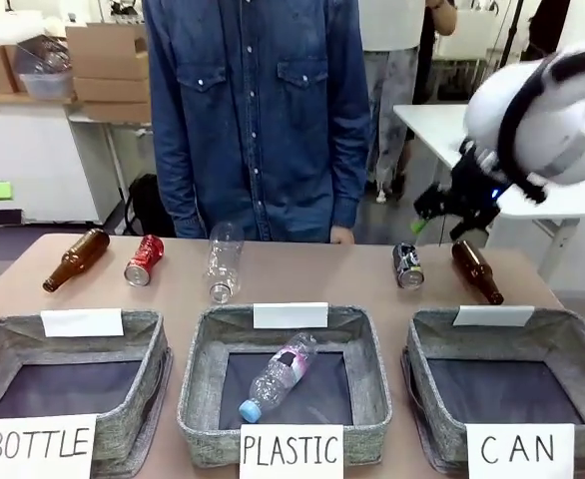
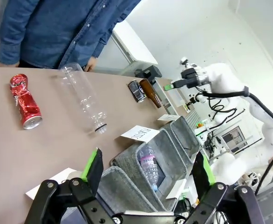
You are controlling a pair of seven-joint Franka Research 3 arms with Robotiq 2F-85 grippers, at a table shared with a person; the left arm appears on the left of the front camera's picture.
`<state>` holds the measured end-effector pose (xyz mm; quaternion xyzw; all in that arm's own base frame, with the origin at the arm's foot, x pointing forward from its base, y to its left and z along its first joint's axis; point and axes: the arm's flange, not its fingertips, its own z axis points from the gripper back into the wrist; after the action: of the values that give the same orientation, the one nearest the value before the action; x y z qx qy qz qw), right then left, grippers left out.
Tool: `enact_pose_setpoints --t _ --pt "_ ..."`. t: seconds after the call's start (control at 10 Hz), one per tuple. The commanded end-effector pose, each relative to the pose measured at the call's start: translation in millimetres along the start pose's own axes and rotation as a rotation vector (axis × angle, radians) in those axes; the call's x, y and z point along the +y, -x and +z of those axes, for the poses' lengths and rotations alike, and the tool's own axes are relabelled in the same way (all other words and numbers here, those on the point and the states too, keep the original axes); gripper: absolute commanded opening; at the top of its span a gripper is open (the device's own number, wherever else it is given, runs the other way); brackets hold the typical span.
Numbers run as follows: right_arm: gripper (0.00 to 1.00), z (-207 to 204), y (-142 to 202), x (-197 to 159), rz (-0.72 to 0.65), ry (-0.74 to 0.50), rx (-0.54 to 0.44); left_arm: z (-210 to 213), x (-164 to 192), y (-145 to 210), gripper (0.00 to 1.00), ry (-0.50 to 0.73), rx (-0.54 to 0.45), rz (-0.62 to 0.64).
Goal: Sort the can waste into the basket.
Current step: Pick up the can waste from the table and place it in the right Fabric basket.
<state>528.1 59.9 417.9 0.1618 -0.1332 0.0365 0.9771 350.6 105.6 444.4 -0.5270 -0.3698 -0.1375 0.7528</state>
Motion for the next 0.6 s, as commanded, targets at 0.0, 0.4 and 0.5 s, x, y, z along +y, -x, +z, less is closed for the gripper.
enact_pose_setpoints --t 0.0,0.4,0.5 --pt "1.00 -35 -21 -1 0.034 0.103 -0.022 -1 -1 -1 1.00 0.014 -0.020 -0.022" --pt "1.00 -104 -42 3 0.011 0.055 0.032 -1 -1 -1 1.00 0.014 -0.020 -0.022" --pt "1.00 -96 -35 12 -0.034 -0.074 0.073 -1 -1 -1 1.00 0.014 -0.020 -0.022"
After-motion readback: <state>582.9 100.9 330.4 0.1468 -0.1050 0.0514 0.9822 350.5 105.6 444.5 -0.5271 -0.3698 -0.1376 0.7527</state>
